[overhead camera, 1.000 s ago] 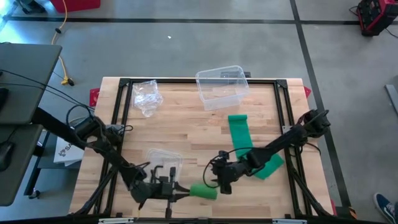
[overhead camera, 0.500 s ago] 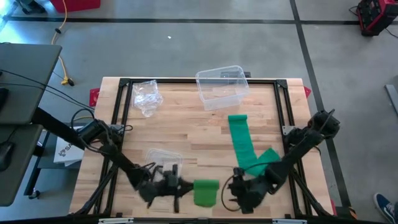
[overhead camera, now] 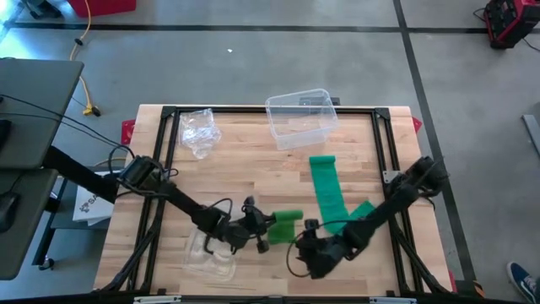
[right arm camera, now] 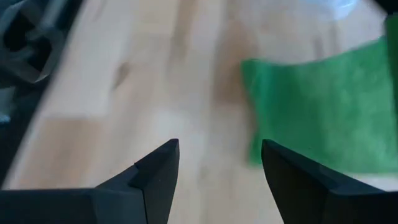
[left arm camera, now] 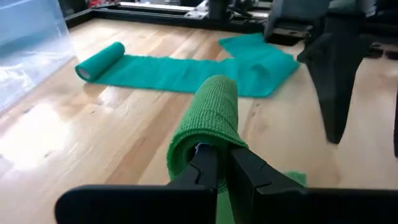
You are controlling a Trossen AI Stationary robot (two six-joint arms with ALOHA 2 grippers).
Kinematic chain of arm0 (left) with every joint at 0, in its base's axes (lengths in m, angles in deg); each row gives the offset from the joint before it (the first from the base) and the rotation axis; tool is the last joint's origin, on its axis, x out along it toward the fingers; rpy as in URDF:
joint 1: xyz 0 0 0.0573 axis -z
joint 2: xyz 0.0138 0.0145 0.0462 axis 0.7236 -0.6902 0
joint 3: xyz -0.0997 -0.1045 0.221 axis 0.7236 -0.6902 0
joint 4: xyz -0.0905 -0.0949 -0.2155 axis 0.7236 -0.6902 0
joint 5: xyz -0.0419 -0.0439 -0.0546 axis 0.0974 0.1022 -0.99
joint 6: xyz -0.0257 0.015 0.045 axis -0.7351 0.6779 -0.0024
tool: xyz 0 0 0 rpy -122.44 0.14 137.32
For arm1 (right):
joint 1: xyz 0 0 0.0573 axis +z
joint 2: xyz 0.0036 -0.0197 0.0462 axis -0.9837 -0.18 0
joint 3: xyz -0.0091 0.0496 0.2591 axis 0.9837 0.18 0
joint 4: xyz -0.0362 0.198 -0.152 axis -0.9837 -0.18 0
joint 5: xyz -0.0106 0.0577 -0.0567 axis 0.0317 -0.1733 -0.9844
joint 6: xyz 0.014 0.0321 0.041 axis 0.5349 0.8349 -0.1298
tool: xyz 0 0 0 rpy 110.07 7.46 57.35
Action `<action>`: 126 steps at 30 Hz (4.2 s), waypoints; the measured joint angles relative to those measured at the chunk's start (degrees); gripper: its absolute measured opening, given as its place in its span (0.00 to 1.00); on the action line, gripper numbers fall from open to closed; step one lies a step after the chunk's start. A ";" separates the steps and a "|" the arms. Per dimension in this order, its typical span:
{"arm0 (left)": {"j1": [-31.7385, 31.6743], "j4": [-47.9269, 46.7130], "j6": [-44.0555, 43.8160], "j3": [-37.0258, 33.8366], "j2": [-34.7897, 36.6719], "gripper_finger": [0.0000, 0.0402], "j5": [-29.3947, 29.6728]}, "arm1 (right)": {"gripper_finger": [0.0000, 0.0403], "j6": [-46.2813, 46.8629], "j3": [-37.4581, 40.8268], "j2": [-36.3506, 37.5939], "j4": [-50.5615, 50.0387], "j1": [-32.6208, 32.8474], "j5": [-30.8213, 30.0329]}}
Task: Roll bandage
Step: Roll the green bandage
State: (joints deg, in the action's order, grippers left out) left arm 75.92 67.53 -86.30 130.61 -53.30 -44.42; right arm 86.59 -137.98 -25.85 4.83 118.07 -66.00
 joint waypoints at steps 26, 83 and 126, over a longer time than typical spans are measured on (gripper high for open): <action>0.08 -13.27 -4.80 0.00 0.13 0.02 -3.86 | 0.02 0.99 -1.03 -2.51 12.60 -2.21 7.01; 1.64 -32.76 -6.33 -2.11 12.59 0.02 18.50 | 0.00 6.14 -10.93 -5.37 12.29 6.06 17.74; 10.29 -11.14 -2.07 -4.20 12.92 0.00 -0.46 | 0.00 -14.40 -37.18 1.51 -29.88 -6.46 22.04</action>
State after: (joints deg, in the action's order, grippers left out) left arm 86.22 56.39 -88.36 126.41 -40.39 -44.88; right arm 72.19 -175.16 -24.34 -25.06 111.61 -43.95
